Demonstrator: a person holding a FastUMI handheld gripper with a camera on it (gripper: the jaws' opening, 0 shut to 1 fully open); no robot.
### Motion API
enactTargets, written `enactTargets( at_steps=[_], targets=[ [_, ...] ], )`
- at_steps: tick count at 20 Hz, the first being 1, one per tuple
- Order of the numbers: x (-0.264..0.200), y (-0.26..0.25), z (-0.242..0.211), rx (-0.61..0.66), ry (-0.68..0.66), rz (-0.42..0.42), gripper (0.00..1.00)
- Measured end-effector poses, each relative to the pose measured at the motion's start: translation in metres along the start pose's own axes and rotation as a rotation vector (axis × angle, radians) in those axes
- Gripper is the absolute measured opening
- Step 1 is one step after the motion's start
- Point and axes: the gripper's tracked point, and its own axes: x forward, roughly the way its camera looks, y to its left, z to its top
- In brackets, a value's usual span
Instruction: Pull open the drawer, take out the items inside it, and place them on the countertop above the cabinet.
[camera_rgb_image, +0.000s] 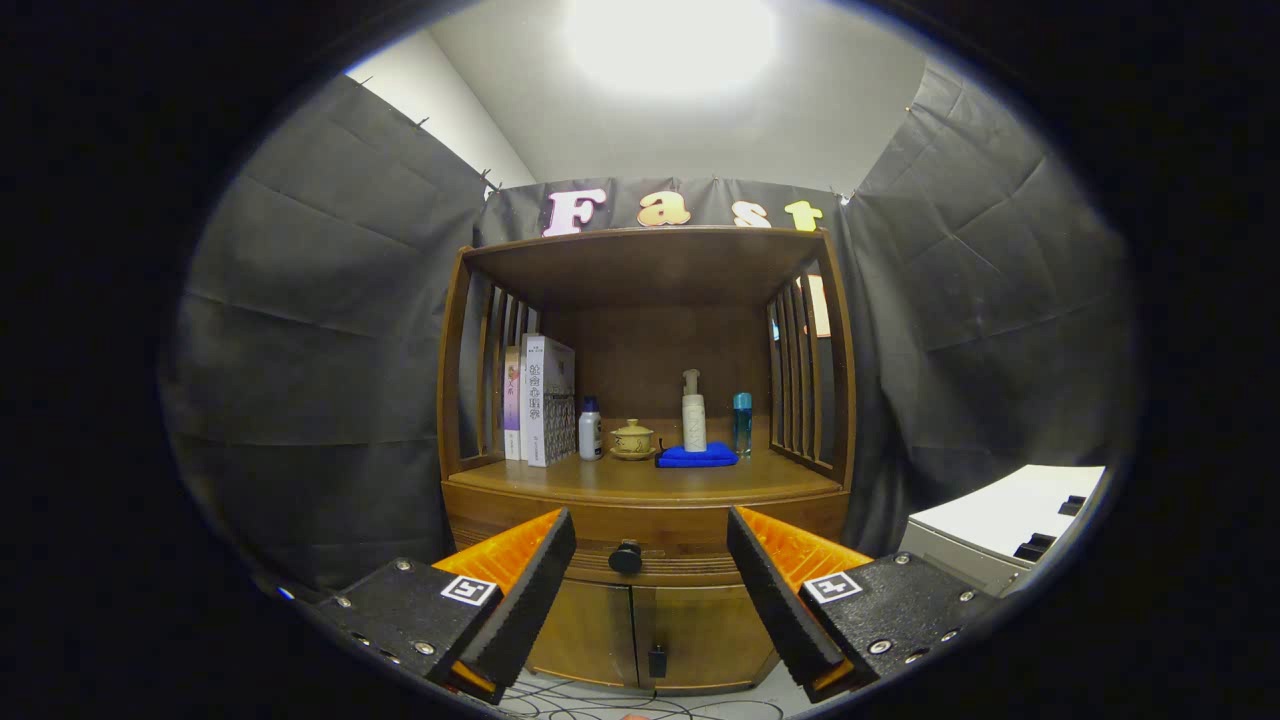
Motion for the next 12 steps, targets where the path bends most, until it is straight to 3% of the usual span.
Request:
enactTargets(
  at_steps=[12],
  targets=[
    [0.0007, -0.0095, -0.0014, 0.004, 0.01, -0.027, 0.95]
  ],
)
